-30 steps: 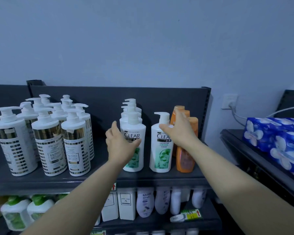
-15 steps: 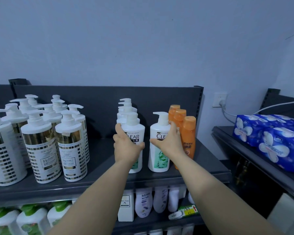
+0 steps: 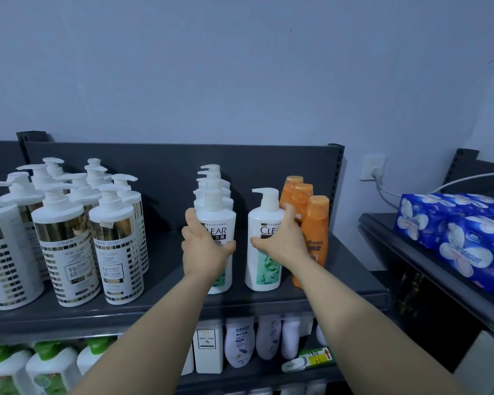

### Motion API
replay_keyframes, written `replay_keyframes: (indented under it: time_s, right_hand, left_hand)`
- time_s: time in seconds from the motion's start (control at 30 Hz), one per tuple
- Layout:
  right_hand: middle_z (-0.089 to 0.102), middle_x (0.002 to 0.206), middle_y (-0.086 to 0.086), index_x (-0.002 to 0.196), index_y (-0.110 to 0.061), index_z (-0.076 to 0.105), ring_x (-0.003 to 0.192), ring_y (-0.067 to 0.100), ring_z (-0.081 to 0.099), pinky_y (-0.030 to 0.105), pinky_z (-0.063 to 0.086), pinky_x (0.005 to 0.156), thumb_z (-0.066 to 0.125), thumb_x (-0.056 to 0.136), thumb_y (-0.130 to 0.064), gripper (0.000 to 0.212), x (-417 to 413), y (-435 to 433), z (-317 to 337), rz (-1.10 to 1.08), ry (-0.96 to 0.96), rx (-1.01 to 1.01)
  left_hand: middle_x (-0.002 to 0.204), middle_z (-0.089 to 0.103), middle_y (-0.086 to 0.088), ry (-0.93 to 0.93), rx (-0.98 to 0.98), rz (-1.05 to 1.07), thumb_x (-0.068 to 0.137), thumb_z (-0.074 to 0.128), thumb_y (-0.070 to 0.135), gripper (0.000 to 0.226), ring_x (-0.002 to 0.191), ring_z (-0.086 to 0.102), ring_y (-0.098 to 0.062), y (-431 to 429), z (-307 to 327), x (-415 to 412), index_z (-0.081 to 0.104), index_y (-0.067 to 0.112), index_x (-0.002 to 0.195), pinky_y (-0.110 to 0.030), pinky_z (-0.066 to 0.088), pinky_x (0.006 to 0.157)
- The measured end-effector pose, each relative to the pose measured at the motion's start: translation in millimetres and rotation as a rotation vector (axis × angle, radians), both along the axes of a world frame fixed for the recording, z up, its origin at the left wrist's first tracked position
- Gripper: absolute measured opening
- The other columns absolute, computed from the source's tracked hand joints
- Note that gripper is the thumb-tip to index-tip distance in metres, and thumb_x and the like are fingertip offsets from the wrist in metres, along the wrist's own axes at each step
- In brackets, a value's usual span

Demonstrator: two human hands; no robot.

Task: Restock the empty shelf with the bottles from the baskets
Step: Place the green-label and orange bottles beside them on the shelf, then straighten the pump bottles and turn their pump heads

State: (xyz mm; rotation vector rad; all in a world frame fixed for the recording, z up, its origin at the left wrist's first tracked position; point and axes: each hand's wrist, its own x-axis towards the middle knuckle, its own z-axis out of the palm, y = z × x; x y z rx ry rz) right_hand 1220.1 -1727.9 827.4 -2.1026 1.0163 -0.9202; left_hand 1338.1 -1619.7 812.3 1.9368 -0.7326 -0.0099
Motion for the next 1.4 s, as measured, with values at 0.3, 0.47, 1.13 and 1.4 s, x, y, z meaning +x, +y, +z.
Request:
replay_keyframes:
  time_s: [0.3,0.47,1.13,1.4]
  right_hand:
    - [0.053,0.118,-0.002,0.129,-0.037,0.018,0.100,0.020,0.058,0.045,0.054,0.084,0.078,0.058,-0.034,0.093,3.5,6.1,-2.3,0.019,-0.004,0.044]
    - [0.043,0.134,0.002,0.140,-0.035,0.012,0.120,0.023,0.050,0.044,0.048,0.095,0.078,0.063,-0.030,0.101,3.0,10.0,-4.4,0.034,-0.038,0.060]
    - [0.041,0.146,0.008,0.141,-0.007,0.043,0.140,0.025,0.030,0.038,0.020,0.118,0.060,0.091,-0.028,0.057,-3.8,119.1,-4.7,-0.072,0.254,-0.401]
    - [0.052,0.127,0.006,0.126,-0.008,0.054,0.123,0.026,0.043,0.033,0.031,0.108,0.060,0.088,-0.026,0.042,27.3,169.5,-3.5,0.069,0.284,-0.401]
  left_hand:
    - [0.129,0.039,-0.016,-0.004,-0.002,-0.001,0.070,0.082,0.029,0.104,0.111,0.049,-0.037,0.9,-1.4,-1.3,0.008,0.027,0.142,-0.046,0.047,0.083]
    - [0.134,0.036,-0.016,0.014,0.031,-0.046,0.072,0.082,0.032,0.109,0.117,0.046,-0.036,6.5,1.0,-0.2,0.002,0.027,0.146,-0.045,0.044,0.086]
    - [0.138,0.050,-0.005,-0.532,0.357,-0.116,0.092,0.051,0.042,0.059,0.126,0.046,-0.026,133.8,10.2,28.6,0.038,0.016,0.144,-0.038,0.038,0.101]
    - [0.125,0.058,-0.006,-0.475,0.415,0.057,0.091,0.053,0.041,0.049,0.113,0.053,-0.029,205.5,9.4,50.3,0.049,0.017,0.133,-0.039,0.045,0.089]
